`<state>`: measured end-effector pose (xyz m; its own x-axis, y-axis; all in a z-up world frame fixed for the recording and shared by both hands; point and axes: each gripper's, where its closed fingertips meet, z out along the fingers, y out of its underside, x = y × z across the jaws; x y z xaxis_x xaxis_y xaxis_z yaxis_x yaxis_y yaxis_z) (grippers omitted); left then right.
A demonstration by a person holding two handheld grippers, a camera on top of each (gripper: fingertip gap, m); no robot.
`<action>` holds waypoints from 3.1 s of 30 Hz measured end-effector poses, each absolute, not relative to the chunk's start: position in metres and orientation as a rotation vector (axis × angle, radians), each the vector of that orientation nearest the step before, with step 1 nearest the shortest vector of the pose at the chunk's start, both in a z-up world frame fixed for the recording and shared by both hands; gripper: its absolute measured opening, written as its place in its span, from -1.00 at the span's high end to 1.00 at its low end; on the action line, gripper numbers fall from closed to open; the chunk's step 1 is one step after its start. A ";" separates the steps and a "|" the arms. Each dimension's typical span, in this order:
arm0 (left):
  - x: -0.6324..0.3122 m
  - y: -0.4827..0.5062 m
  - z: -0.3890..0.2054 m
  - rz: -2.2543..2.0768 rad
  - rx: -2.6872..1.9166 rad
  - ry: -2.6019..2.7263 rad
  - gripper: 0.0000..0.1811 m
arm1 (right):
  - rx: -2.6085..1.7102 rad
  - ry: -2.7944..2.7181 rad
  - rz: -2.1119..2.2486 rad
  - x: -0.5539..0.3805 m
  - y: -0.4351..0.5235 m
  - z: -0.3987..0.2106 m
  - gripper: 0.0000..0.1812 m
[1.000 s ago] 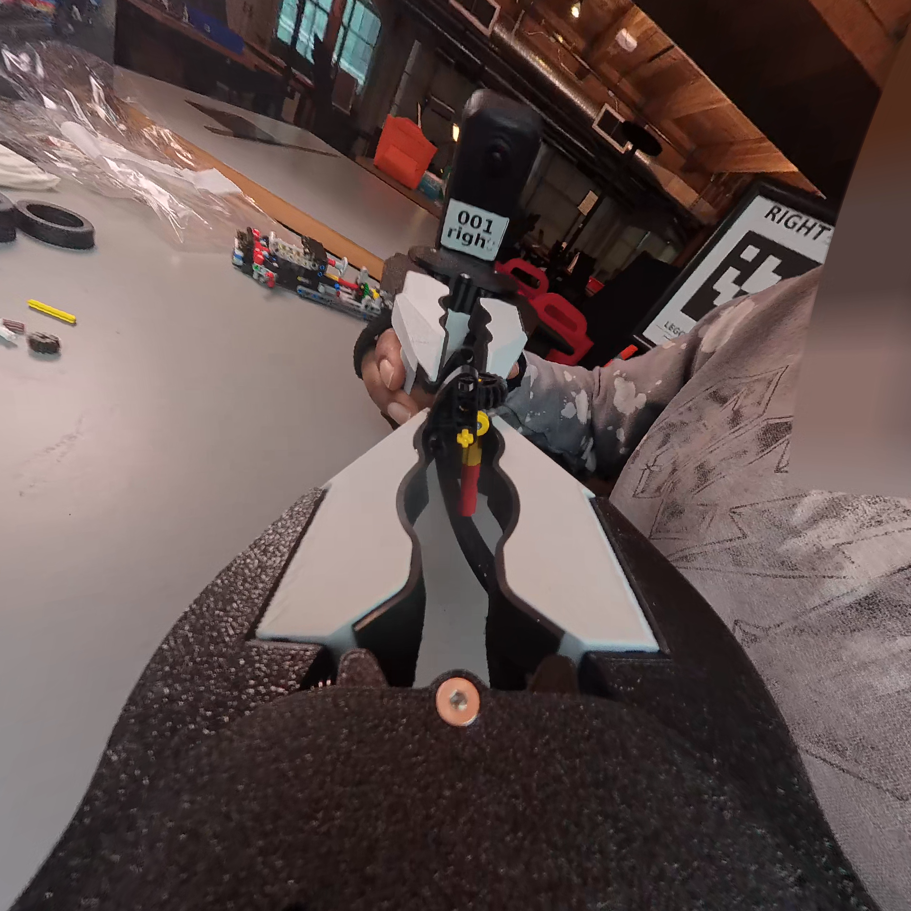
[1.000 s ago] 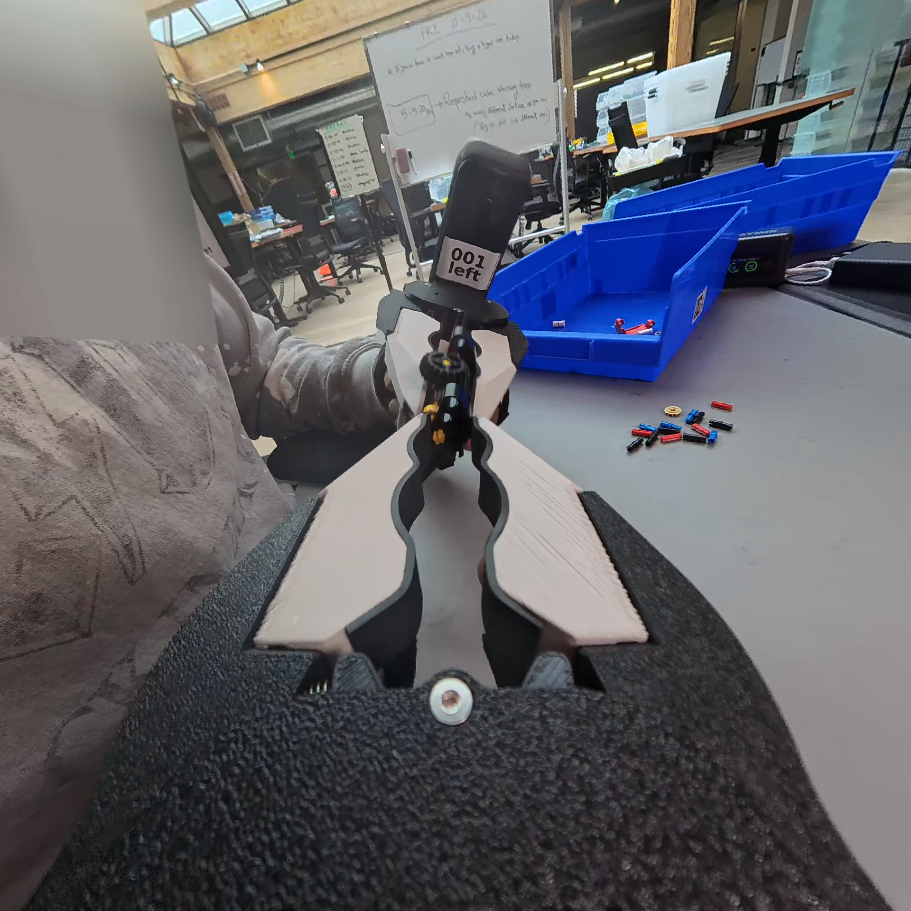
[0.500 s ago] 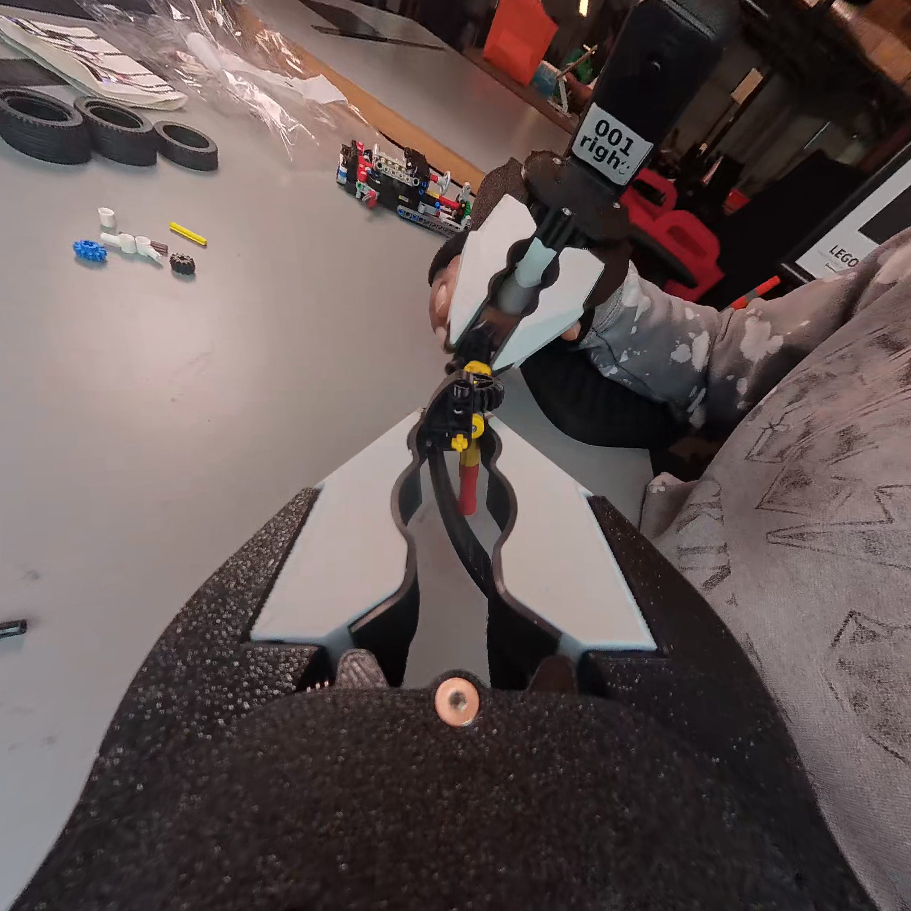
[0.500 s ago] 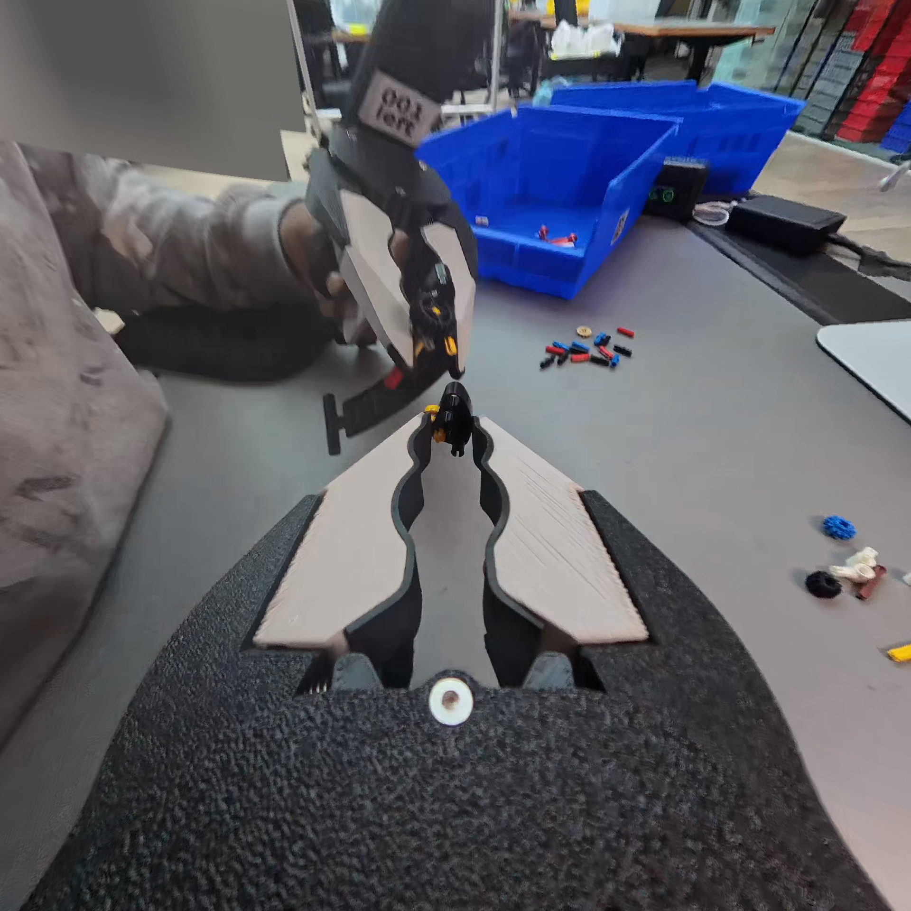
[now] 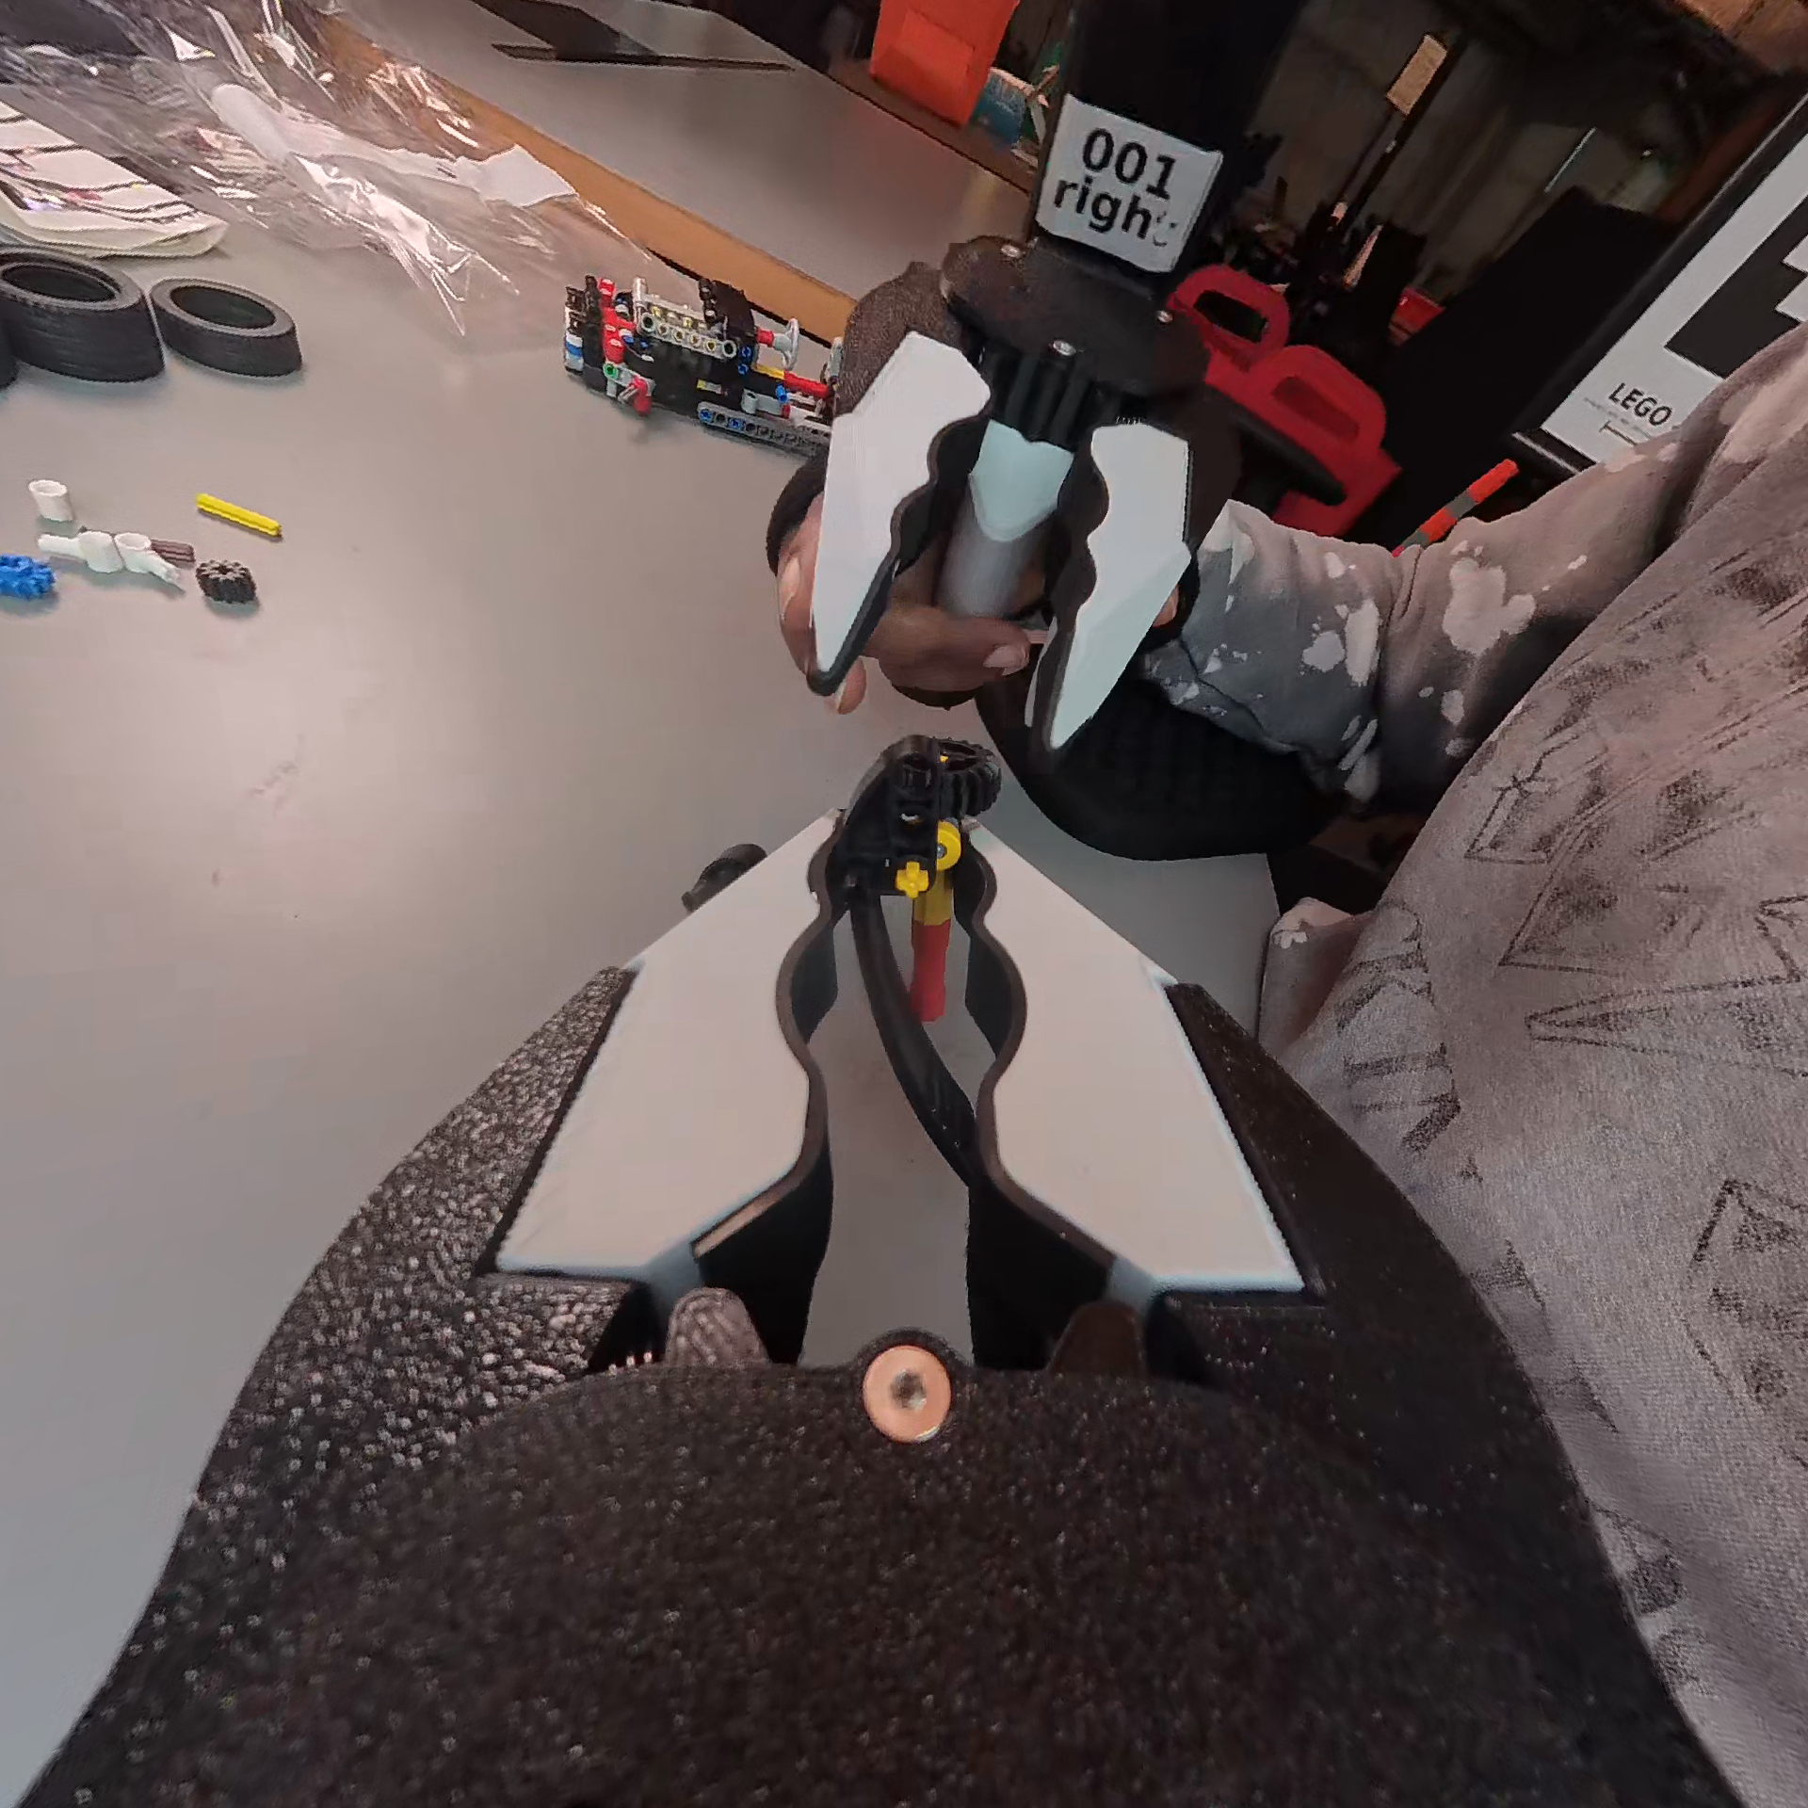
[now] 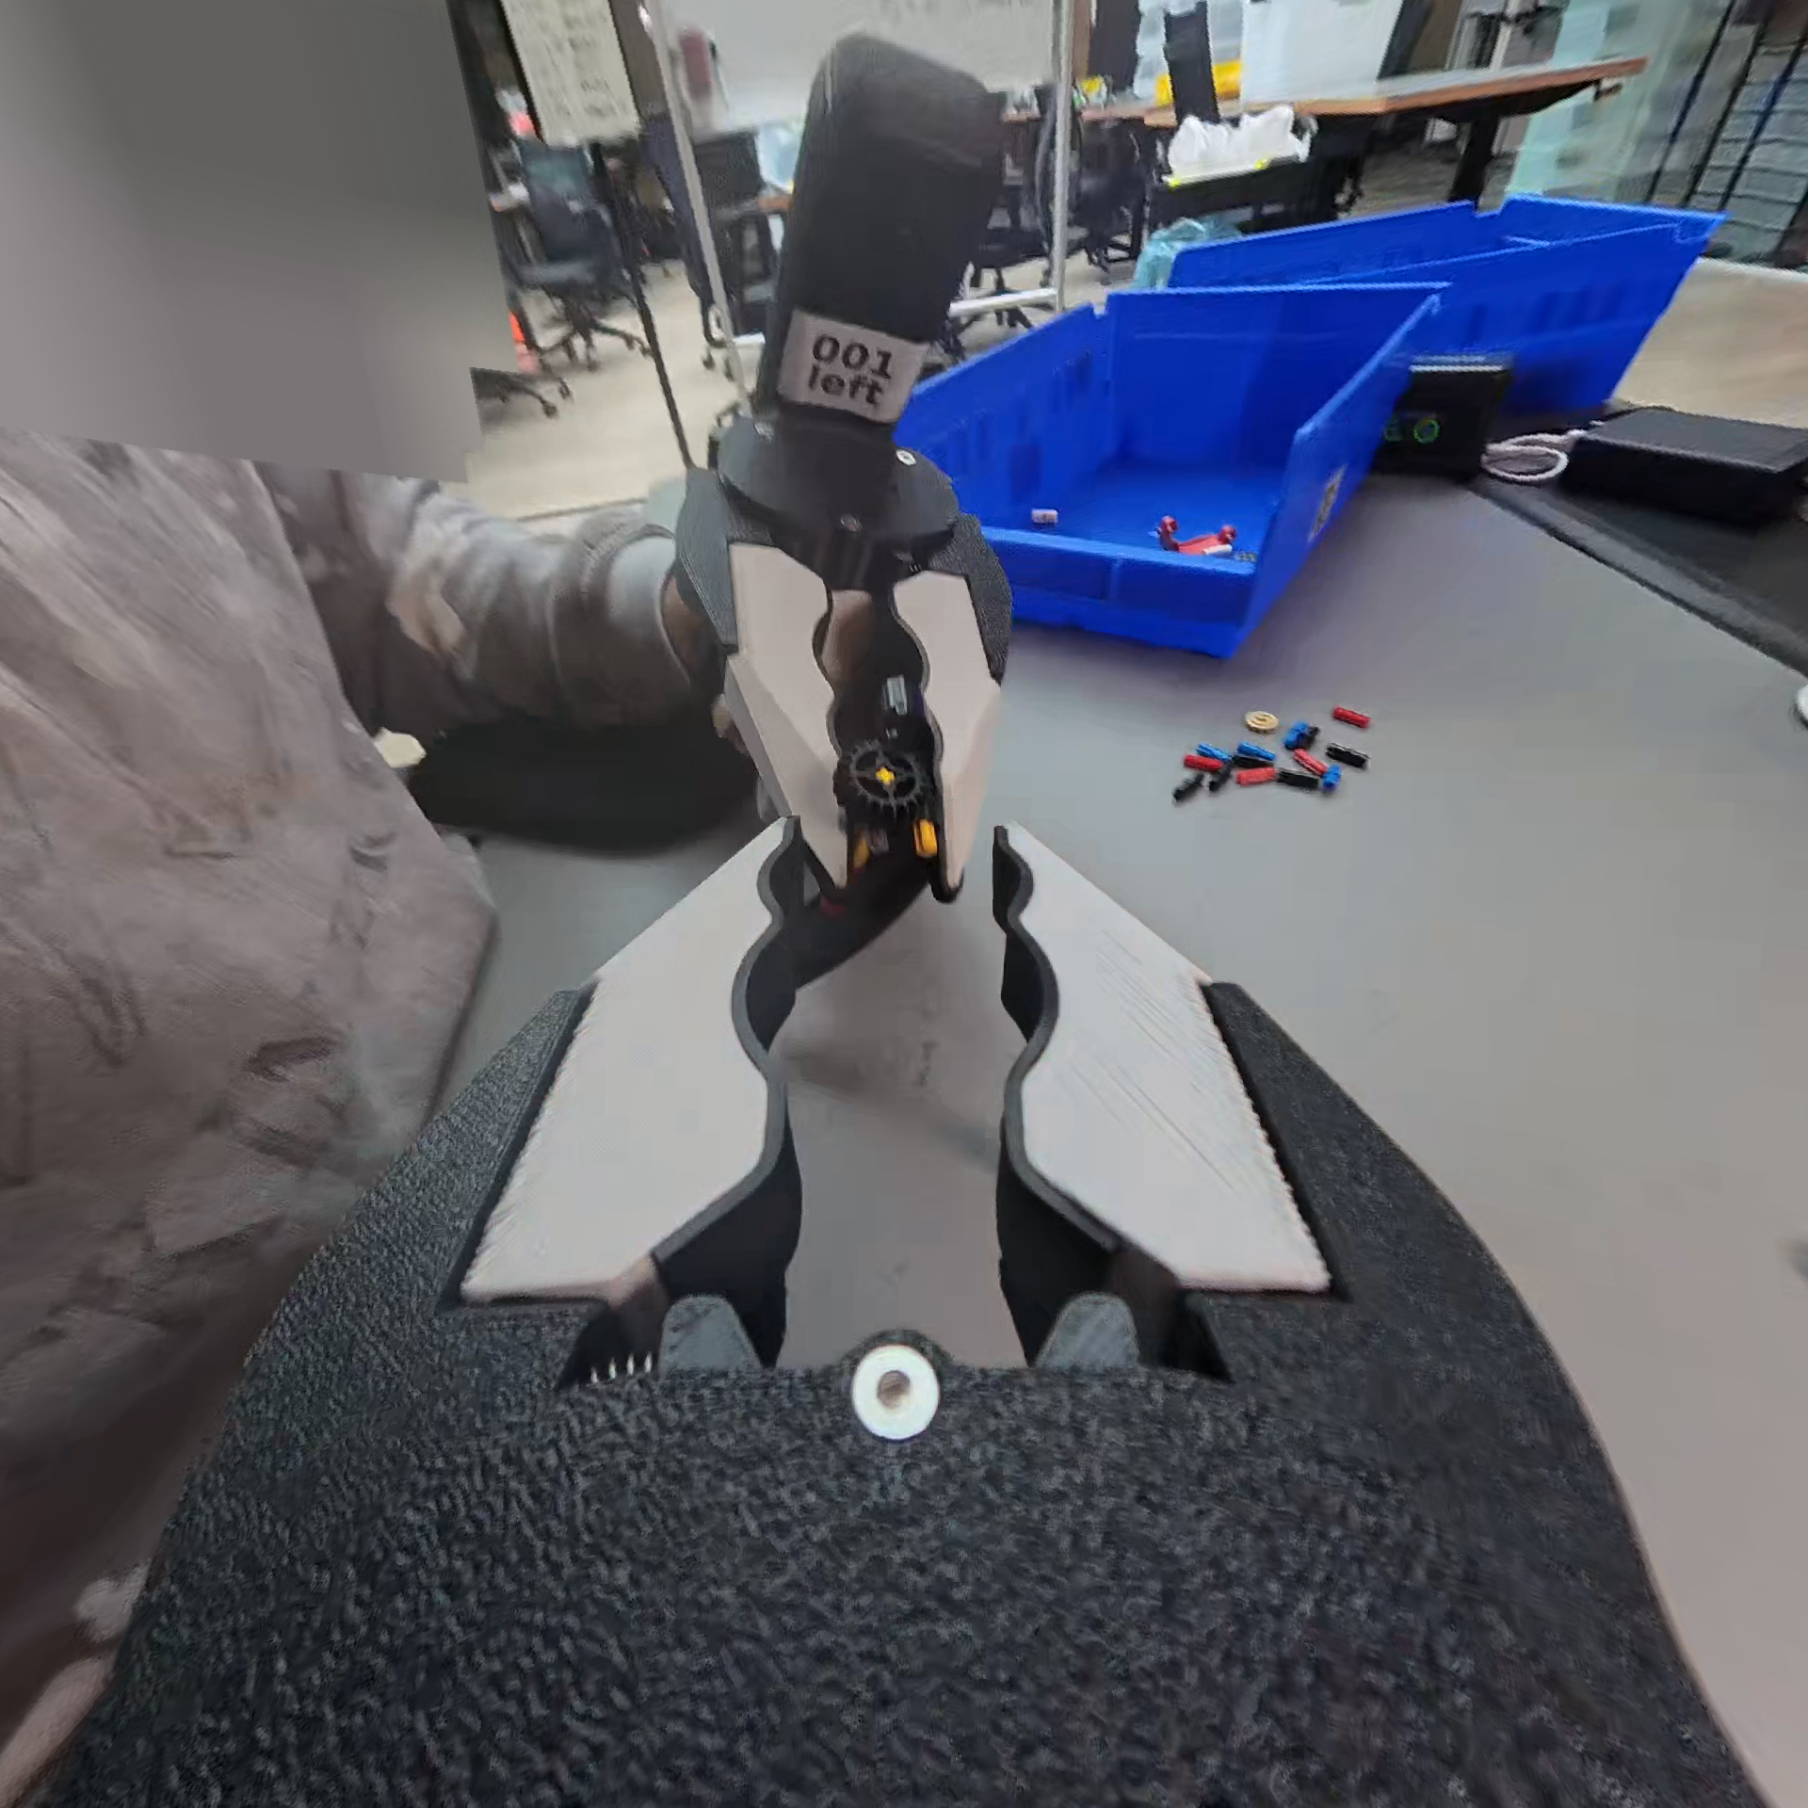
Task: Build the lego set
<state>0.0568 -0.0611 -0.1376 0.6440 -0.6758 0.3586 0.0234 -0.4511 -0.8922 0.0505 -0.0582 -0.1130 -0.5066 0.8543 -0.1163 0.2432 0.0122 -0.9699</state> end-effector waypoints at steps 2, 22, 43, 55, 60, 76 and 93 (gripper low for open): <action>0.066 -0.064 -0.137 -0.876 -1.861 0.578 0.80 | -1.114 -1.777 1.593 0.049 -0.070 -0.112 0.60; 0.053 -0.072 -0.125 -0.831 -1.815 0.621 0.77 | -1.047 -1.909 1.420 0.054 -0.075 -0.125 0.80; 0.054 -0.079 -0.105 -0.749 -1.728 0.694 0.86 | -0.946 -1.828 1.485 0.051 -0.079 -0.113 0.86; 0.051 -0.084 -0.109 -0.739 -1.745 0.716 0.86 | -0.924 -1.853 1.441 0.051 -0.083 -0.117 0.84; 0.054 -0.084 -0.109 -0.761 -1.735 0.716 0.86 | -0.911 -1.844 1.436 0.050 -0.086 -0.117 0.75; 0.058 -0.083 -0.115 -1.015 -1.789 0.589 0.84 | -0.914 -1.820 1.497 0.055 -0.085 -0.114 0.82; 0.048 -0.070 -0.150 -0.867 -1.981 0.555 0.85 | -0.972 -1.900 1.303 0.053 -0.068 -0.140 0.80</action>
